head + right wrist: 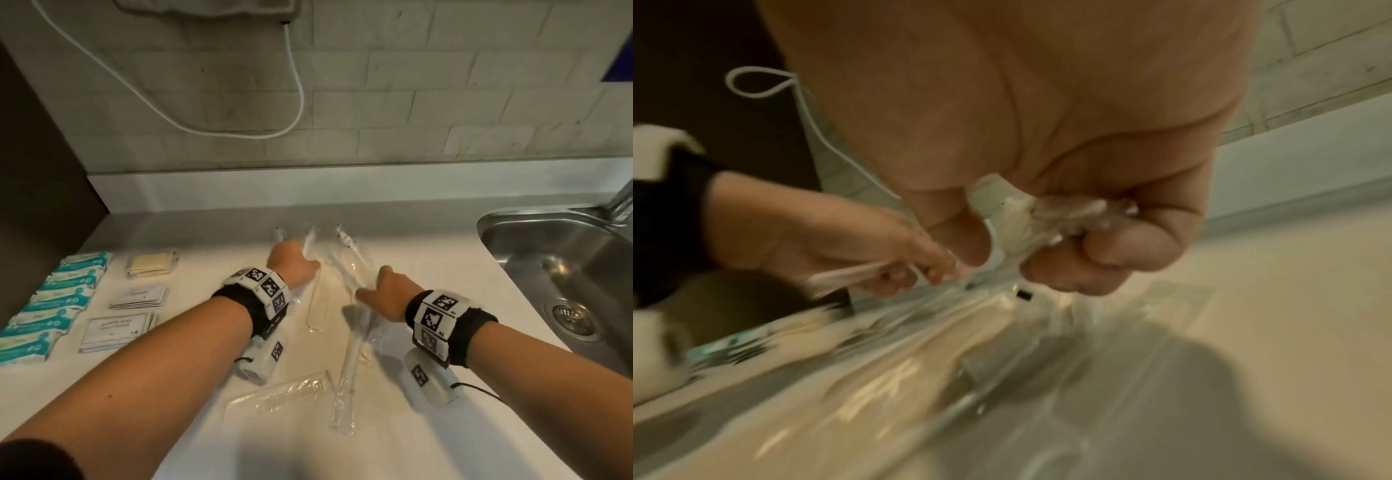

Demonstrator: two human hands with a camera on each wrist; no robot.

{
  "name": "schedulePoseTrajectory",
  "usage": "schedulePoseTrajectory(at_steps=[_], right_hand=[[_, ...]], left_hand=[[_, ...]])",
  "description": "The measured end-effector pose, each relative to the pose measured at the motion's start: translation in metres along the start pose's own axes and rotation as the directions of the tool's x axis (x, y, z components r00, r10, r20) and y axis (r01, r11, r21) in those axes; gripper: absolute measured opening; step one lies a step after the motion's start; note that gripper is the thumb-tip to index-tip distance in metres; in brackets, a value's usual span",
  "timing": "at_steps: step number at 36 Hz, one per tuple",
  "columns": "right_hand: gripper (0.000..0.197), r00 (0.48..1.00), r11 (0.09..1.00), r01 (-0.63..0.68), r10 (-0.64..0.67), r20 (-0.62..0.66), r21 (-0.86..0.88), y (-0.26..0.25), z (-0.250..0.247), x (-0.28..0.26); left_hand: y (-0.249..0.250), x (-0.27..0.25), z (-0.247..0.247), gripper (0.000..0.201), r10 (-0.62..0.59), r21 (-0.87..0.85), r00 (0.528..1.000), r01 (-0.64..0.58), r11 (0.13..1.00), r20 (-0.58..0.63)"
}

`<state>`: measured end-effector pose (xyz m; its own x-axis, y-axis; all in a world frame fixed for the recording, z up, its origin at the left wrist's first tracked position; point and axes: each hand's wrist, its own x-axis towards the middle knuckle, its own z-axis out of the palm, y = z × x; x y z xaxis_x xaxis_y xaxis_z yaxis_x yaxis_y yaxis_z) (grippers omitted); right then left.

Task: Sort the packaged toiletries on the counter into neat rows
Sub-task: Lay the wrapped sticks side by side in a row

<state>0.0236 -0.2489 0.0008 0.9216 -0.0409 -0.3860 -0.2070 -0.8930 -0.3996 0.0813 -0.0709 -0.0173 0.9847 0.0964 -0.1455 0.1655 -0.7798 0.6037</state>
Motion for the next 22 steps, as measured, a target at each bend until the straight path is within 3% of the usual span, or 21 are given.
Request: schedulePoseTrajectory(at_steps=[3, 5, 8, 13, 18, 22], right_hand=[[0.074, 0.997, 0.999, -0.009, 0.011, 0.074, -0.034, 0.001, 0.015, -0.009], [0.078, 0.995, 0.999, -0.011, 0.016, 0.096, -0.046, 0.0, 0.022, -0.013], [0.072, 0.996, 1.0, -0.007, 0.008, 0.083, -0.021, -0.002, 0.026, -0.014], [0.063, 1.0, 0.999, 0.009, -0.009, 0.02, 0.041, -0.006, 0.011, -0.004], [0.06, 0.995, 0.99, 0.024, -0.011, -0.097, 0.138, -0.01, -0.023, 0.029], [0.063, 0.99, 0.996, -0.009, 0.021, -0.138, 0.088, -0.02, -0.044, 0.055]], left_hand=[[-0.005, 0.012, -0.014, 0.063, -0.044, 0.03, 0.995, 0.047, 0.998, -0.095], [-0.008, 0.014, -0.018, 0.063, -0.093, 0.107, 0.992, 0.102, 0.989, -0.087], [-0.015, 0.015, -0.016, 0.059, -0.134, 0.169, 0.99, 0.14, 0.976, -0.049], [-0.02, 0.015, -0.012, 0.055, -0.147, 0.108, 0.988, 0.151, 0.983, -0.044], [-0.023, 0.001, -0.018, 0.051, -0.045, -0.043, 0.996, 0.042, 0.998, -0.072], [-0.024, -0.022, -0.022, 0.046, 0.071, -0.058, 0.997, -0.072, 0.996, -0.016]])
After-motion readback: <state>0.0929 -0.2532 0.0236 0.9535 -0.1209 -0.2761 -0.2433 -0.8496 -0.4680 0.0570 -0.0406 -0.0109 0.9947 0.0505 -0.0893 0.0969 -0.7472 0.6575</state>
